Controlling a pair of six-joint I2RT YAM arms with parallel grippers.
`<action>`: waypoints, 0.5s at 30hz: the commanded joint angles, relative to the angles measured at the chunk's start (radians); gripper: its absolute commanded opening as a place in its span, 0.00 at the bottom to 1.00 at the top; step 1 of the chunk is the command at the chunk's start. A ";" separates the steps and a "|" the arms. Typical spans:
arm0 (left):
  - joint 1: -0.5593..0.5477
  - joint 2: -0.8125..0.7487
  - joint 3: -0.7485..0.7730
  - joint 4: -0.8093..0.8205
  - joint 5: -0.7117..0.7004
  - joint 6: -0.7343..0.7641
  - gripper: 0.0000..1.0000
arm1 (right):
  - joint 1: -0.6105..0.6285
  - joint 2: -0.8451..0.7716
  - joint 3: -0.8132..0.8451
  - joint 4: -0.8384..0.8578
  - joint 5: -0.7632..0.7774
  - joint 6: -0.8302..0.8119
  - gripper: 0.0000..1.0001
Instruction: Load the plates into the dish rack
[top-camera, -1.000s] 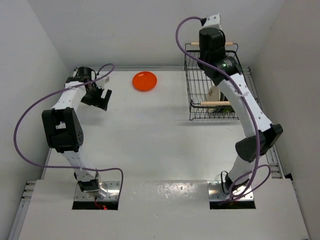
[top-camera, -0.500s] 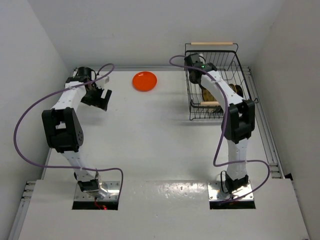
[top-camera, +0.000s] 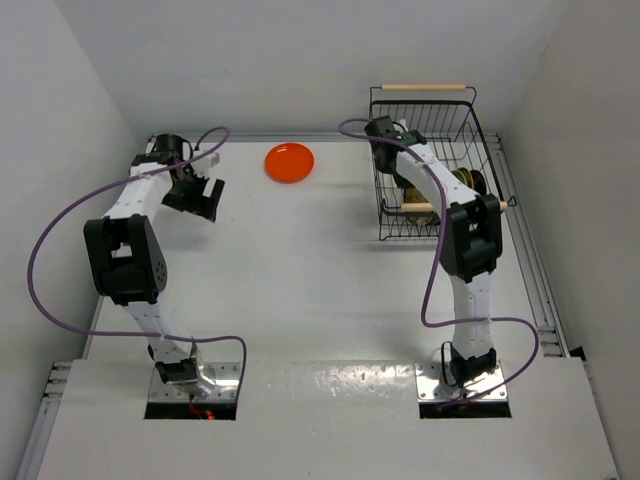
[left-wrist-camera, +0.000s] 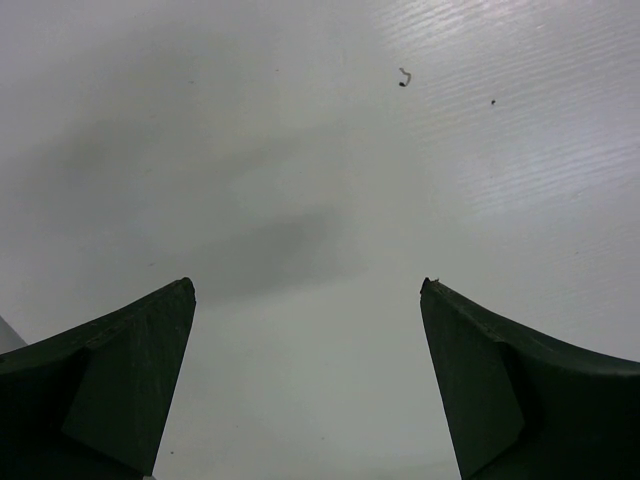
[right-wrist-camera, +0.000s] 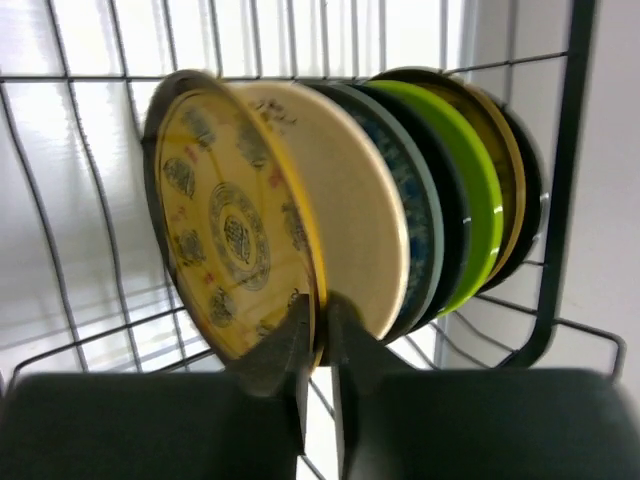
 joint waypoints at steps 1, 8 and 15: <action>0.007 0.030 0.056 0.004 0.061 -0.029 1.00 | 0.005 0.000 0.016 -0.040 -0.053 0.075 0.14; -0.048 0.249 0.354 0.004 0.167 -0.110 1.00 | -0.008 -0.081 0.034 -0.009 -0.113 0.069 0.71; -0.142 0.563 0.759 0.102 0.212 -0.325 0.97 | -0.002 -0.213 0.018 -0.008 -0.160 0.063 0.81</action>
